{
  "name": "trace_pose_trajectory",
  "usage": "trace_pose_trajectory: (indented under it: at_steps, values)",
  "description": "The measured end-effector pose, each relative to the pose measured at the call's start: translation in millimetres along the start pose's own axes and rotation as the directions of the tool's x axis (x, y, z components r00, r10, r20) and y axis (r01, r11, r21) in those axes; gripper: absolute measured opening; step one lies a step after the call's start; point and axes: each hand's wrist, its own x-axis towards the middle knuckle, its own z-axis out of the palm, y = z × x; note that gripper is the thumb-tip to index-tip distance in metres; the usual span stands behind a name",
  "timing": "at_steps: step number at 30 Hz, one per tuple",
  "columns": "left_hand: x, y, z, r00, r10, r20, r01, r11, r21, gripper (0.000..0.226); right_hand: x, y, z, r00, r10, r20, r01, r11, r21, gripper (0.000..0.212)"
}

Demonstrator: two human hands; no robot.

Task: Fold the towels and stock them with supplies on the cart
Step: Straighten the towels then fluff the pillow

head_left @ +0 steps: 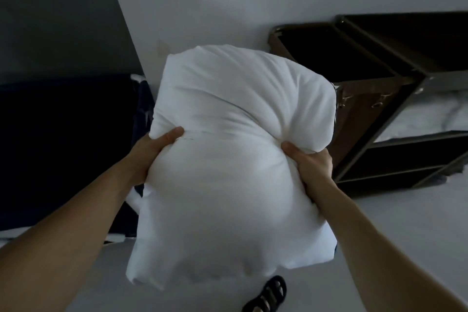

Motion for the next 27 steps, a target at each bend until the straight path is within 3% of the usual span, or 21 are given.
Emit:
trace_pose_trajectory:
  at_steps: [8, 17, 27]
  values:
    - [-50, 0, 92, 0.996, 0.029, 0.083, -0.032, 0.999, 0.029, 0.085, -18, 8, -123, 0.993, -0.029, -0.118, 0.032, 0.999, 0.021, 0.065]
    - [-98, -21, 278, 0.984, 0.062, 0.164, -0.063, 0.998, -0.003, 0.079, 12, 38, -313, 0.980, -0.044, -0.192, 0.054, 0.997, 0.050, 0.061]
    - [-90, -43, 460, 0.951, 0.058, 0.303, -0.034, 0.996, -0.085, 0.079, 79, 47, -476, 0.945, -0.025, -0.326, 0.025, 1.000, -0.002, 0.084]
